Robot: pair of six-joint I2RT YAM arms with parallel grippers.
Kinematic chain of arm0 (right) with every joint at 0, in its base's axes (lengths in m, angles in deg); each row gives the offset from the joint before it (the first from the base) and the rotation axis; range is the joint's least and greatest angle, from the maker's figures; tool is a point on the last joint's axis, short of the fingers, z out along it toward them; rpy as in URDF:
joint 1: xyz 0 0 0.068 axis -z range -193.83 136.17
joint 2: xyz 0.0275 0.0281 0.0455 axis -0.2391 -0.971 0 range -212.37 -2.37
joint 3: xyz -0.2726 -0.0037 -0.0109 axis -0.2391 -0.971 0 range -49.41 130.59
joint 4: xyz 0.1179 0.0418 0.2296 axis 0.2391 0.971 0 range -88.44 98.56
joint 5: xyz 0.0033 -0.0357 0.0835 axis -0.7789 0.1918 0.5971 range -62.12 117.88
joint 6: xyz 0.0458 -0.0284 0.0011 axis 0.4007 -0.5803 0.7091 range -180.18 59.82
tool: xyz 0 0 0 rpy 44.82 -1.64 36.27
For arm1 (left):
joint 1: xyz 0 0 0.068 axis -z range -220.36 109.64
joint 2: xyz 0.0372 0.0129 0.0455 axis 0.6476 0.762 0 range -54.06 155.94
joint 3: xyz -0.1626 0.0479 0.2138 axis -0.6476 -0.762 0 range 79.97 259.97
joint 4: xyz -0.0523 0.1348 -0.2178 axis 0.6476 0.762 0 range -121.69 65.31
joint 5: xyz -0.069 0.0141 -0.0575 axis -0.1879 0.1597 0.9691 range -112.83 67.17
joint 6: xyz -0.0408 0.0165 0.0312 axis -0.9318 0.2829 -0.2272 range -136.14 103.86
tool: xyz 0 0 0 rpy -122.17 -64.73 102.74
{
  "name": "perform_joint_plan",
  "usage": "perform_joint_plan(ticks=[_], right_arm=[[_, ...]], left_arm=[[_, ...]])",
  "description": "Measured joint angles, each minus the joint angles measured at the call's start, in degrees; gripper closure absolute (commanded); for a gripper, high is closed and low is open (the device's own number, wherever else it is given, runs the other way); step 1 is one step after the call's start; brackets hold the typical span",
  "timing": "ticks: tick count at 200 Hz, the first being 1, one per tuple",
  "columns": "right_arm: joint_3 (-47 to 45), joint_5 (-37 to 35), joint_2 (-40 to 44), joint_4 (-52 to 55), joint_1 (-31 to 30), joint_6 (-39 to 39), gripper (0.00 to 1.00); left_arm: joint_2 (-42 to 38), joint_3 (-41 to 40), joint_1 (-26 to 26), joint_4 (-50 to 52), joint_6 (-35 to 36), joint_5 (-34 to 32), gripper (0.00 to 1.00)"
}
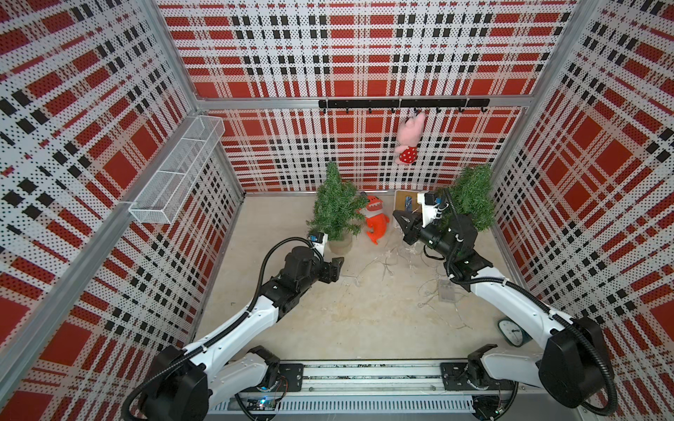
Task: Wrap string light around the christmas tree
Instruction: Pick up the light string from the center of the board.
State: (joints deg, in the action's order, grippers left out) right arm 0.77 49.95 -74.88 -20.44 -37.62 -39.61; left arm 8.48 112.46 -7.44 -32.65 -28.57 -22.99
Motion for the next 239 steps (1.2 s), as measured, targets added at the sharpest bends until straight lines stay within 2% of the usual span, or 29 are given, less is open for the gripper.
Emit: perform_joint_plan(ticks=[29, 71, 97, 139, 152, 162, 184, 196, 215, 239], right_arm=[[0.02, 0.24, 0.31, 3.10, 0.00, -0.52, 1.00], [0.37, 0.83, 2.32, 6.34, 0.04, -1.16, 1.00], [1.14, 1.40, 3.50, 6.40, 0.04, -1.11, 1.00], [1.92, 1.86, 4.13, 6.88, 0.04, -1.16, 1.00], [2.14, 2.10, 4.13, 7.28, 0.04, -1.14, 1.00], [2.38, 2.25, 4.13, 7.52, 0.04, -1.09, 1.00], [2.91, 2.40, 4.17, 7.67, 0.04, -1.09, 1.00], [3.26, 2.36, 4.31, 8.20, 0.04, -1.25, 1.00], [3.85, 1.90, 4.68, 8.98, 0.11, -1.51, 1.00], [5.51, 0.57, 4.81, 10.01, 0.39, -1.73, 1.00]], left_arm=[[6.56, -2.10, 5.62, -8.26, 3.26, -2.58, 0.17], [16.68, -2.10, 5.03, -19.65, 6.62, -1.46, 0.19], [21.81, -2.03, 6.69, -24.63, 7.91, 0.96, 0.20], [28.28, -0.55, 7.69, -30.93, 8.24, 4.74, 0.32], [30.45, 0.74, 7.58, -31.91, 8.22, 5.33, 0.38], [31.76, 1.75, 7.45, -32.50, 8.04, 5.53, 0.46], [32.72, 2.51, 6.73, -34.12, 7.56, 6.38, 0.75], [32.48, 2.47, 6.36, -34.86, 6.91, 6.71, 0.86], [29.88, 0.76, 5.99, -35.21, 6.32, 6.99, 0.94], [22.08, -3.06, 5.66, -34.27, 5.03, 6.29, 0.97]])
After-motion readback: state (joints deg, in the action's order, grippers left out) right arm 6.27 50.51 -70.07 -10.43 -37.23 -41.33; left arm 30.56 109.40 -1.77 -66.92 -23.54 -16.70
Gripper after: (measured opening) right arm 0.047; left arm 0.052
